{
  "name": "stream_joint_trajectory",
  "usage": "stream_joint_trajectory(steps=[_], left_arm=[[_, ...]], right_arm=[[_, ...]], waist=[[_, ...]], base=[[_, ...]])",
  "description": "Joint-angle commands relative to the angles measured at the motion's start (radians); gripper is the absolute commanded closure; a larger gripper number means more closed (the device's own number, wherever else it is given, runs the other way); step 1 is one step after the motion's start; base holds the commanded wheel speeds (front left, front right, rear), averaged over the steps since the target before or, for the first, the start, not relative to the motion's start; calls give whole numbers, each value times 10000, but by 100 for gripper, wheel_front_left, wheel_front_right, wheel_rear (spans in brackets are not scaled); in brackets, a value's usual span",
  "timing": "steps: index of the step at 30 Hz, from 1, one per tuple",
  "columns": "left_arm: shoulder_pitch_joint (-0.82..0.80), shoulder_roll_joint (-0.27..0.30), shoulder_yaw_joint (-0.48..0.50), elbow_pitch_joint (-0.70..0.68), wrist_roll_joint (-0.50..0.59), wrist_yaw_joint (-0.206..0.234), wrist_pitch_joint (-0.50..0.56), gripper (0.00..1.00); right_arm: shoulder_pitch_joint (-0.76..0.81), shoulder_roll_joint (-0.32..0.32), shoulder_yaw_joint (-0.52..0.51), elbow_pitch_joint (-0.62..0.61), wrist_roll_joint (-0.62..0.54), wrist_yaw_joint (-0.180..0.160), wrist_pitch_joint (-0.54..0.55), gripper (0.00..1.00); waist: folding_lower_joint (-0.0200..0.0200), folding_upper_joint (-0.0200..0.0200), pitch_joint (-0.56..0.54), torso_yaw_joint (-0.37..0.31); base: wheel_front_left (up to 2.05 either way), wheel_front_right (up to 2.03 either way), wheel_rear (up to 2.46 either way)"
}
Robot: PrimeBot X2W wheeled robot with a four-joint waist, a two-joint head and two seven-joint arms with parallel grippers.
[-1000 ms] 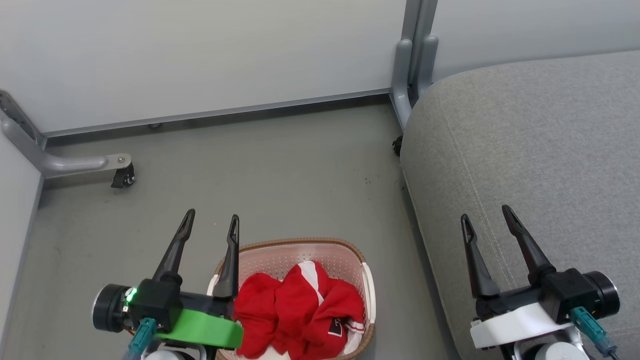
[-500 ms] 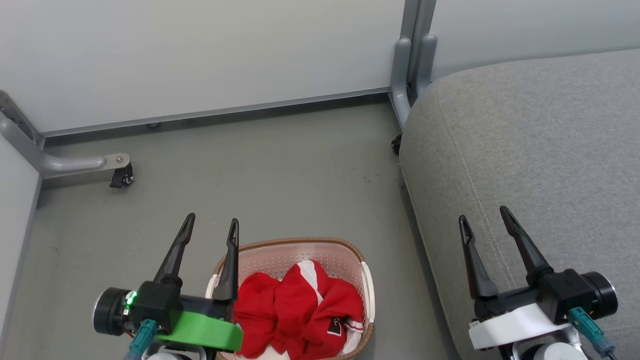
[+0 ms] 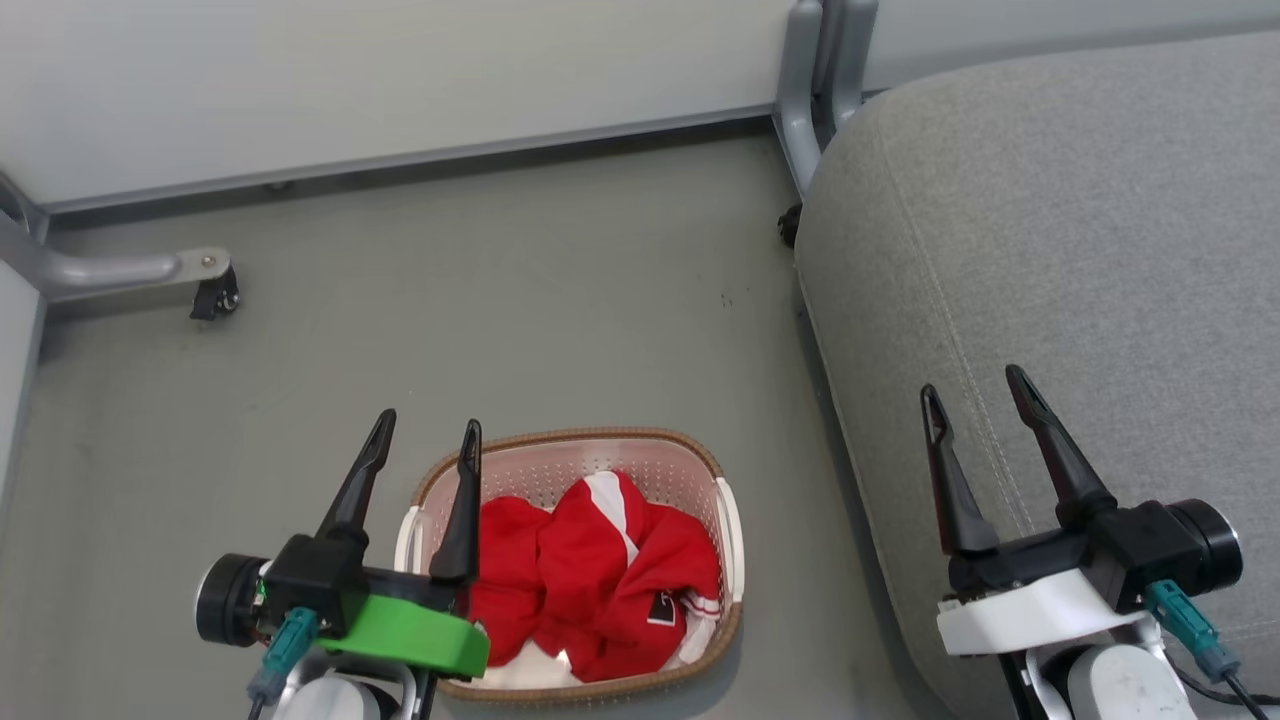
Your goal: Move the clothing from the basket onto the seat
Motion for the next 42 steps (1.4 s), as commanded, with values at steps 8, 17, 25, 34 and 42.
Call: stream_joint_trajectory(steps=[8, 17, 25, 34, 42], left_arm=[[-1444, 166, -391, 1435, 531, -130, -3, 0], [-3397, 937, -1577, 3708, 1152, -150, -5, 0], [-5288, 1582, -2665, 6316, 1414, -145, -6, 0], [-7146, 1907, -3757, 8658, 1690, -146, -5, 0], [-8503, 2224, -4683, 9895, 2220, -147, 6, 0]], right_arm=[[-1127, -34, 32, -214, -125, 1, -34, 0], [-2193, -31, 119, -532, -116, 1, -34, 0], [-2879, -29, 106, -970, 7, 1, -33, 0], [-3382, -23, 346, -1239, 303, 1, -33, 0], [-3699, -19, 501, -1661, 802, 1, -33, 0]], waist=[[0, 0, 2242, -326], [0, 0, 4147, -787], [0, 0, 5633, -1239], [0, 0, 6709, -1910], [0, 0, 7505, -2541]], base=[[0, 0, 0], [0, 0, 0], [0, 0, 0], [0, 0, 0], [0, 0, 0]])
